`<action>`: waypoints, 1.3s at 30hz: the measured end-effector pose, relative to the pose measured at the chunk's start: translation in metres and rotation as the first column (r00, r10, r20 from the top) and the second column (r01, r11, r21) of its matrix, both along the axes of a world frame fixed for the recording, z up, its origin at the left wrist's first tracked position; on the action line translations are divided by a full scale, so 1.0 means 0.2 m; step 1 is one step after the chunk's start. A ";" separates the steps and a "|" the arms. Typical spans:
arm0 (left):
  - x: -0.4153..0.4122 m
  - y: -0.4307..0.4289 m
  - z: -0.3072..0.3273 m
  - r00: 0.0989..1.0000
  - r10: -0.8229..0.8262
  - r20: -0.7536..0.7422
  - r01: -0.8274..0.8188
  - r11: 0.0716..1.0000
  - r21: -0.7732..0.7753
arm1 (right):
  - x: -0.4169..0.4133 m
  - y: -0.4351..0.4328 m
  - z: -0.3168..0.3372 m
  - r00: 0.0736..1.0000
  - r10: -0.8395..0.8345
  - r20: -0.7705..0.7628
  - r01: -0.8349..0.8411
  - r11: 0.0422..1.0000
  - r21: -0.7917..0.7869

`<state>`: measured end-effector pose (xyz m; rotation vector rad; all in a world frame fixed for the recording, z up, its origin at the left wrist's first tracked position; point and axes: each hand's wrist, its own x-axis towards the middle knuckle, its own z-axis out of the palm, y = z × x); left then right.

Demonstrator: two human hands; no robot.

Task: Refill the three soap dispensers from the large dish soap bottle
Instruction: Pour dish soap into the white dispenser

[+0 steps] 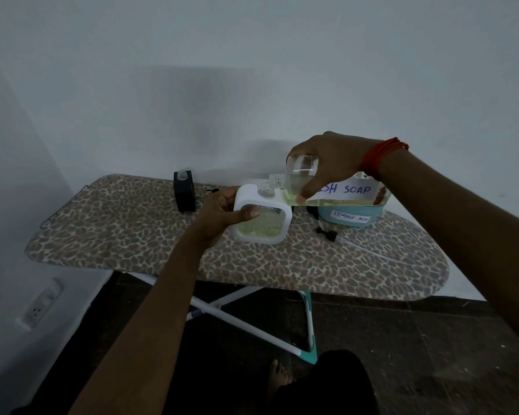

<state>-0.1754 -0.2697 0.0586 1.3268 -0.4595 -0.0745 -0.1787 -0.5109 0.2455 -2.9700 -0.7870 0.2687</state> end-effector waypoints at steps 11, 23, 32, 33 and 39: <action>0.00 0.00 0.00 1.000 0.003 -0.006 -0.003 1.000 0.000 | 0.00 0.00 0.00 1.000 -0.001 0.001 0.001 1.000 -0.007; 0.00 -0.01 -0.01 1.000 -0.003 0.002 0.003 1.000 0.000 | -0.02 0.00 0.00 1.000 -0.008 -0.009 0.008 1.000 0.002; -0.01 0.00 0.00 1.000 -0.010 0.004 0.010 1.000 0.013 | -0.02 0.00 0.00 1.000 -0.015 0.001 0.015 1.000 0.010; -0.01 0.00 0.00 1.000 -0.002 -0.001 0.002 1.000 0.013 | -0.03 0.00 0.00 1.000 -0.014 0.001 0.014 1.000 0.010; -0.02 0.00 0.00 1.000 0.010 -0.006 -0.010 1.000 0.017 | -0.04 0.00 0.00 1.000 -0.020 -0.007 0.020 1.000 0.005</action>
